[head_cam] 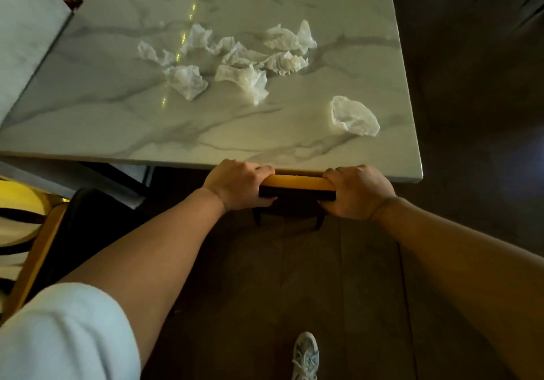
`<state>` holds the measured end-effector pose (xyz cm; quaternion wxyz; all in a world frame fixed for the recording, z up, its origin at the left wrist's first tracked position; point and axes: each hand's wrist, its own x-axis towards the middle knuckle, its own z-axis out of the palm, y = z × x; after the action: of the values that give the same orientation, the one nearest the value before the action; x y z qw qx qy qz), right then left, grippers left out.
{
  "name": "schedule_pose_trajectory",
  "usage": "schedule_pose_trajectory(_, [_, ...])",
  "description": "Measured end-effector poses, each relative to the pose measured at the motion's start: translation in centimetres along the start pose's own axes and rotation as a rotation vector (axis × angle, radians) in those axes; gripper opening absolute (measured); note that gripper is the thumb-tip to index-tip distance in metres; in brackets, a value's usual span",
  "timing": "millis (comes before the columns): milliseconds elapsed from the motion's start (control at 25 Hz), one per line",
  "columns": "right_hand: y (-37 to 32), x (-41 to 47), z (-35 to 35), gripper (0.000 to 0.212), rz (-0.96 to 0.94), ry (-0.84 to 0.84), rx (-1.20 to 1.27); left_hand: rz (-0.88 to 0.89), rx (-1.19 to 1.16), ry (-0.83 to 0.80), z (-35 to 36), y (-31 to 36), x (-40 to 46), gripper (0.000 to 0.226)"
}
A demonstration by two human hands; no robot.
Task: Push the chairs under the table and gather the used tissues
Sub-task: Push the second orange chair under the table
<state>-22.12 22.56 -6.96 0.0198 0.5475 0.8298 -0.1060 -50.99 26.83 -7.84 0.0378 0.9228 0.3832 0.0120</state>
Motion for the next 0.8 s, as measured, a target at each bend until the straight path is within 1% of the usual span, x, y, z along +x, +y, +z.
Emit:
schedule_pose_trajectory(120, [-0.5, -0.2, -0.3, 0.047, 0.019, -0.056, 0.057, -0.211, -0.029, -0.070, -0.9, 1.9, -1.0, 0.056])
schedule_pose_trajectory(200, [-0.9, -0.5, -0.5, 0.050, 0.041, -0.100, 0.097, -0.336, -0.082, -0.094, -1.4, 3.2, -2.5, 0.061])
schedule_pose_trajectory(280, [-1.4, -1.1, -0.8, 0.061, 0.065, -0.128, 0.138, -0.413, -0.138, -0.086, -1.9, 4.3, -4.4, 0.067])
schedule_pose_trajectory(360, [-2.5, -1.5, -1.5, 0.076, 0.032, -0.122, 0.181, -0.476, -0.179, -0.037, -3.1, 5.4, -7.1, 0.067])
schedule_pose_trajectory(440, [-5.0, -1.5, -2.3, 0.084, -0.067, -0.054, 0.196, -0.547, -0.174, 0.020, -4.6, 6.3, -10.6, 0.063])
schedule_pose_trajectory(520, [-8.9, -0.9, -3.0, 0.083, -0.220, 0.025, 0.173, -0.640, -0.155, 0.040, -5.9, 6.8, -15.0, 0.061])
schedule_pose_trajectory(600, [-12.9, 0.2, -3.4, 0.081, -0.357, 0.052, 0.127, -0.740, -0.122, 0.031, -7.0, 6.7, -19.3, 0.063])
schedule_pose_trajectory(680, [-17.4, 1.5, -3.6, 0.081, -0.449, 0.014, 0.108, -0.858, -0.065, 0.031, -8.1, 6.0, -24.1, 0.067])
schedule_pose_trajectory(800, [-24.1, 3.4, -3.7, 0.081, -0.519, -0.090, 0.091, -1.035, -0.055, 0.066, -9.0, 4.2, -30.8, 0.071])
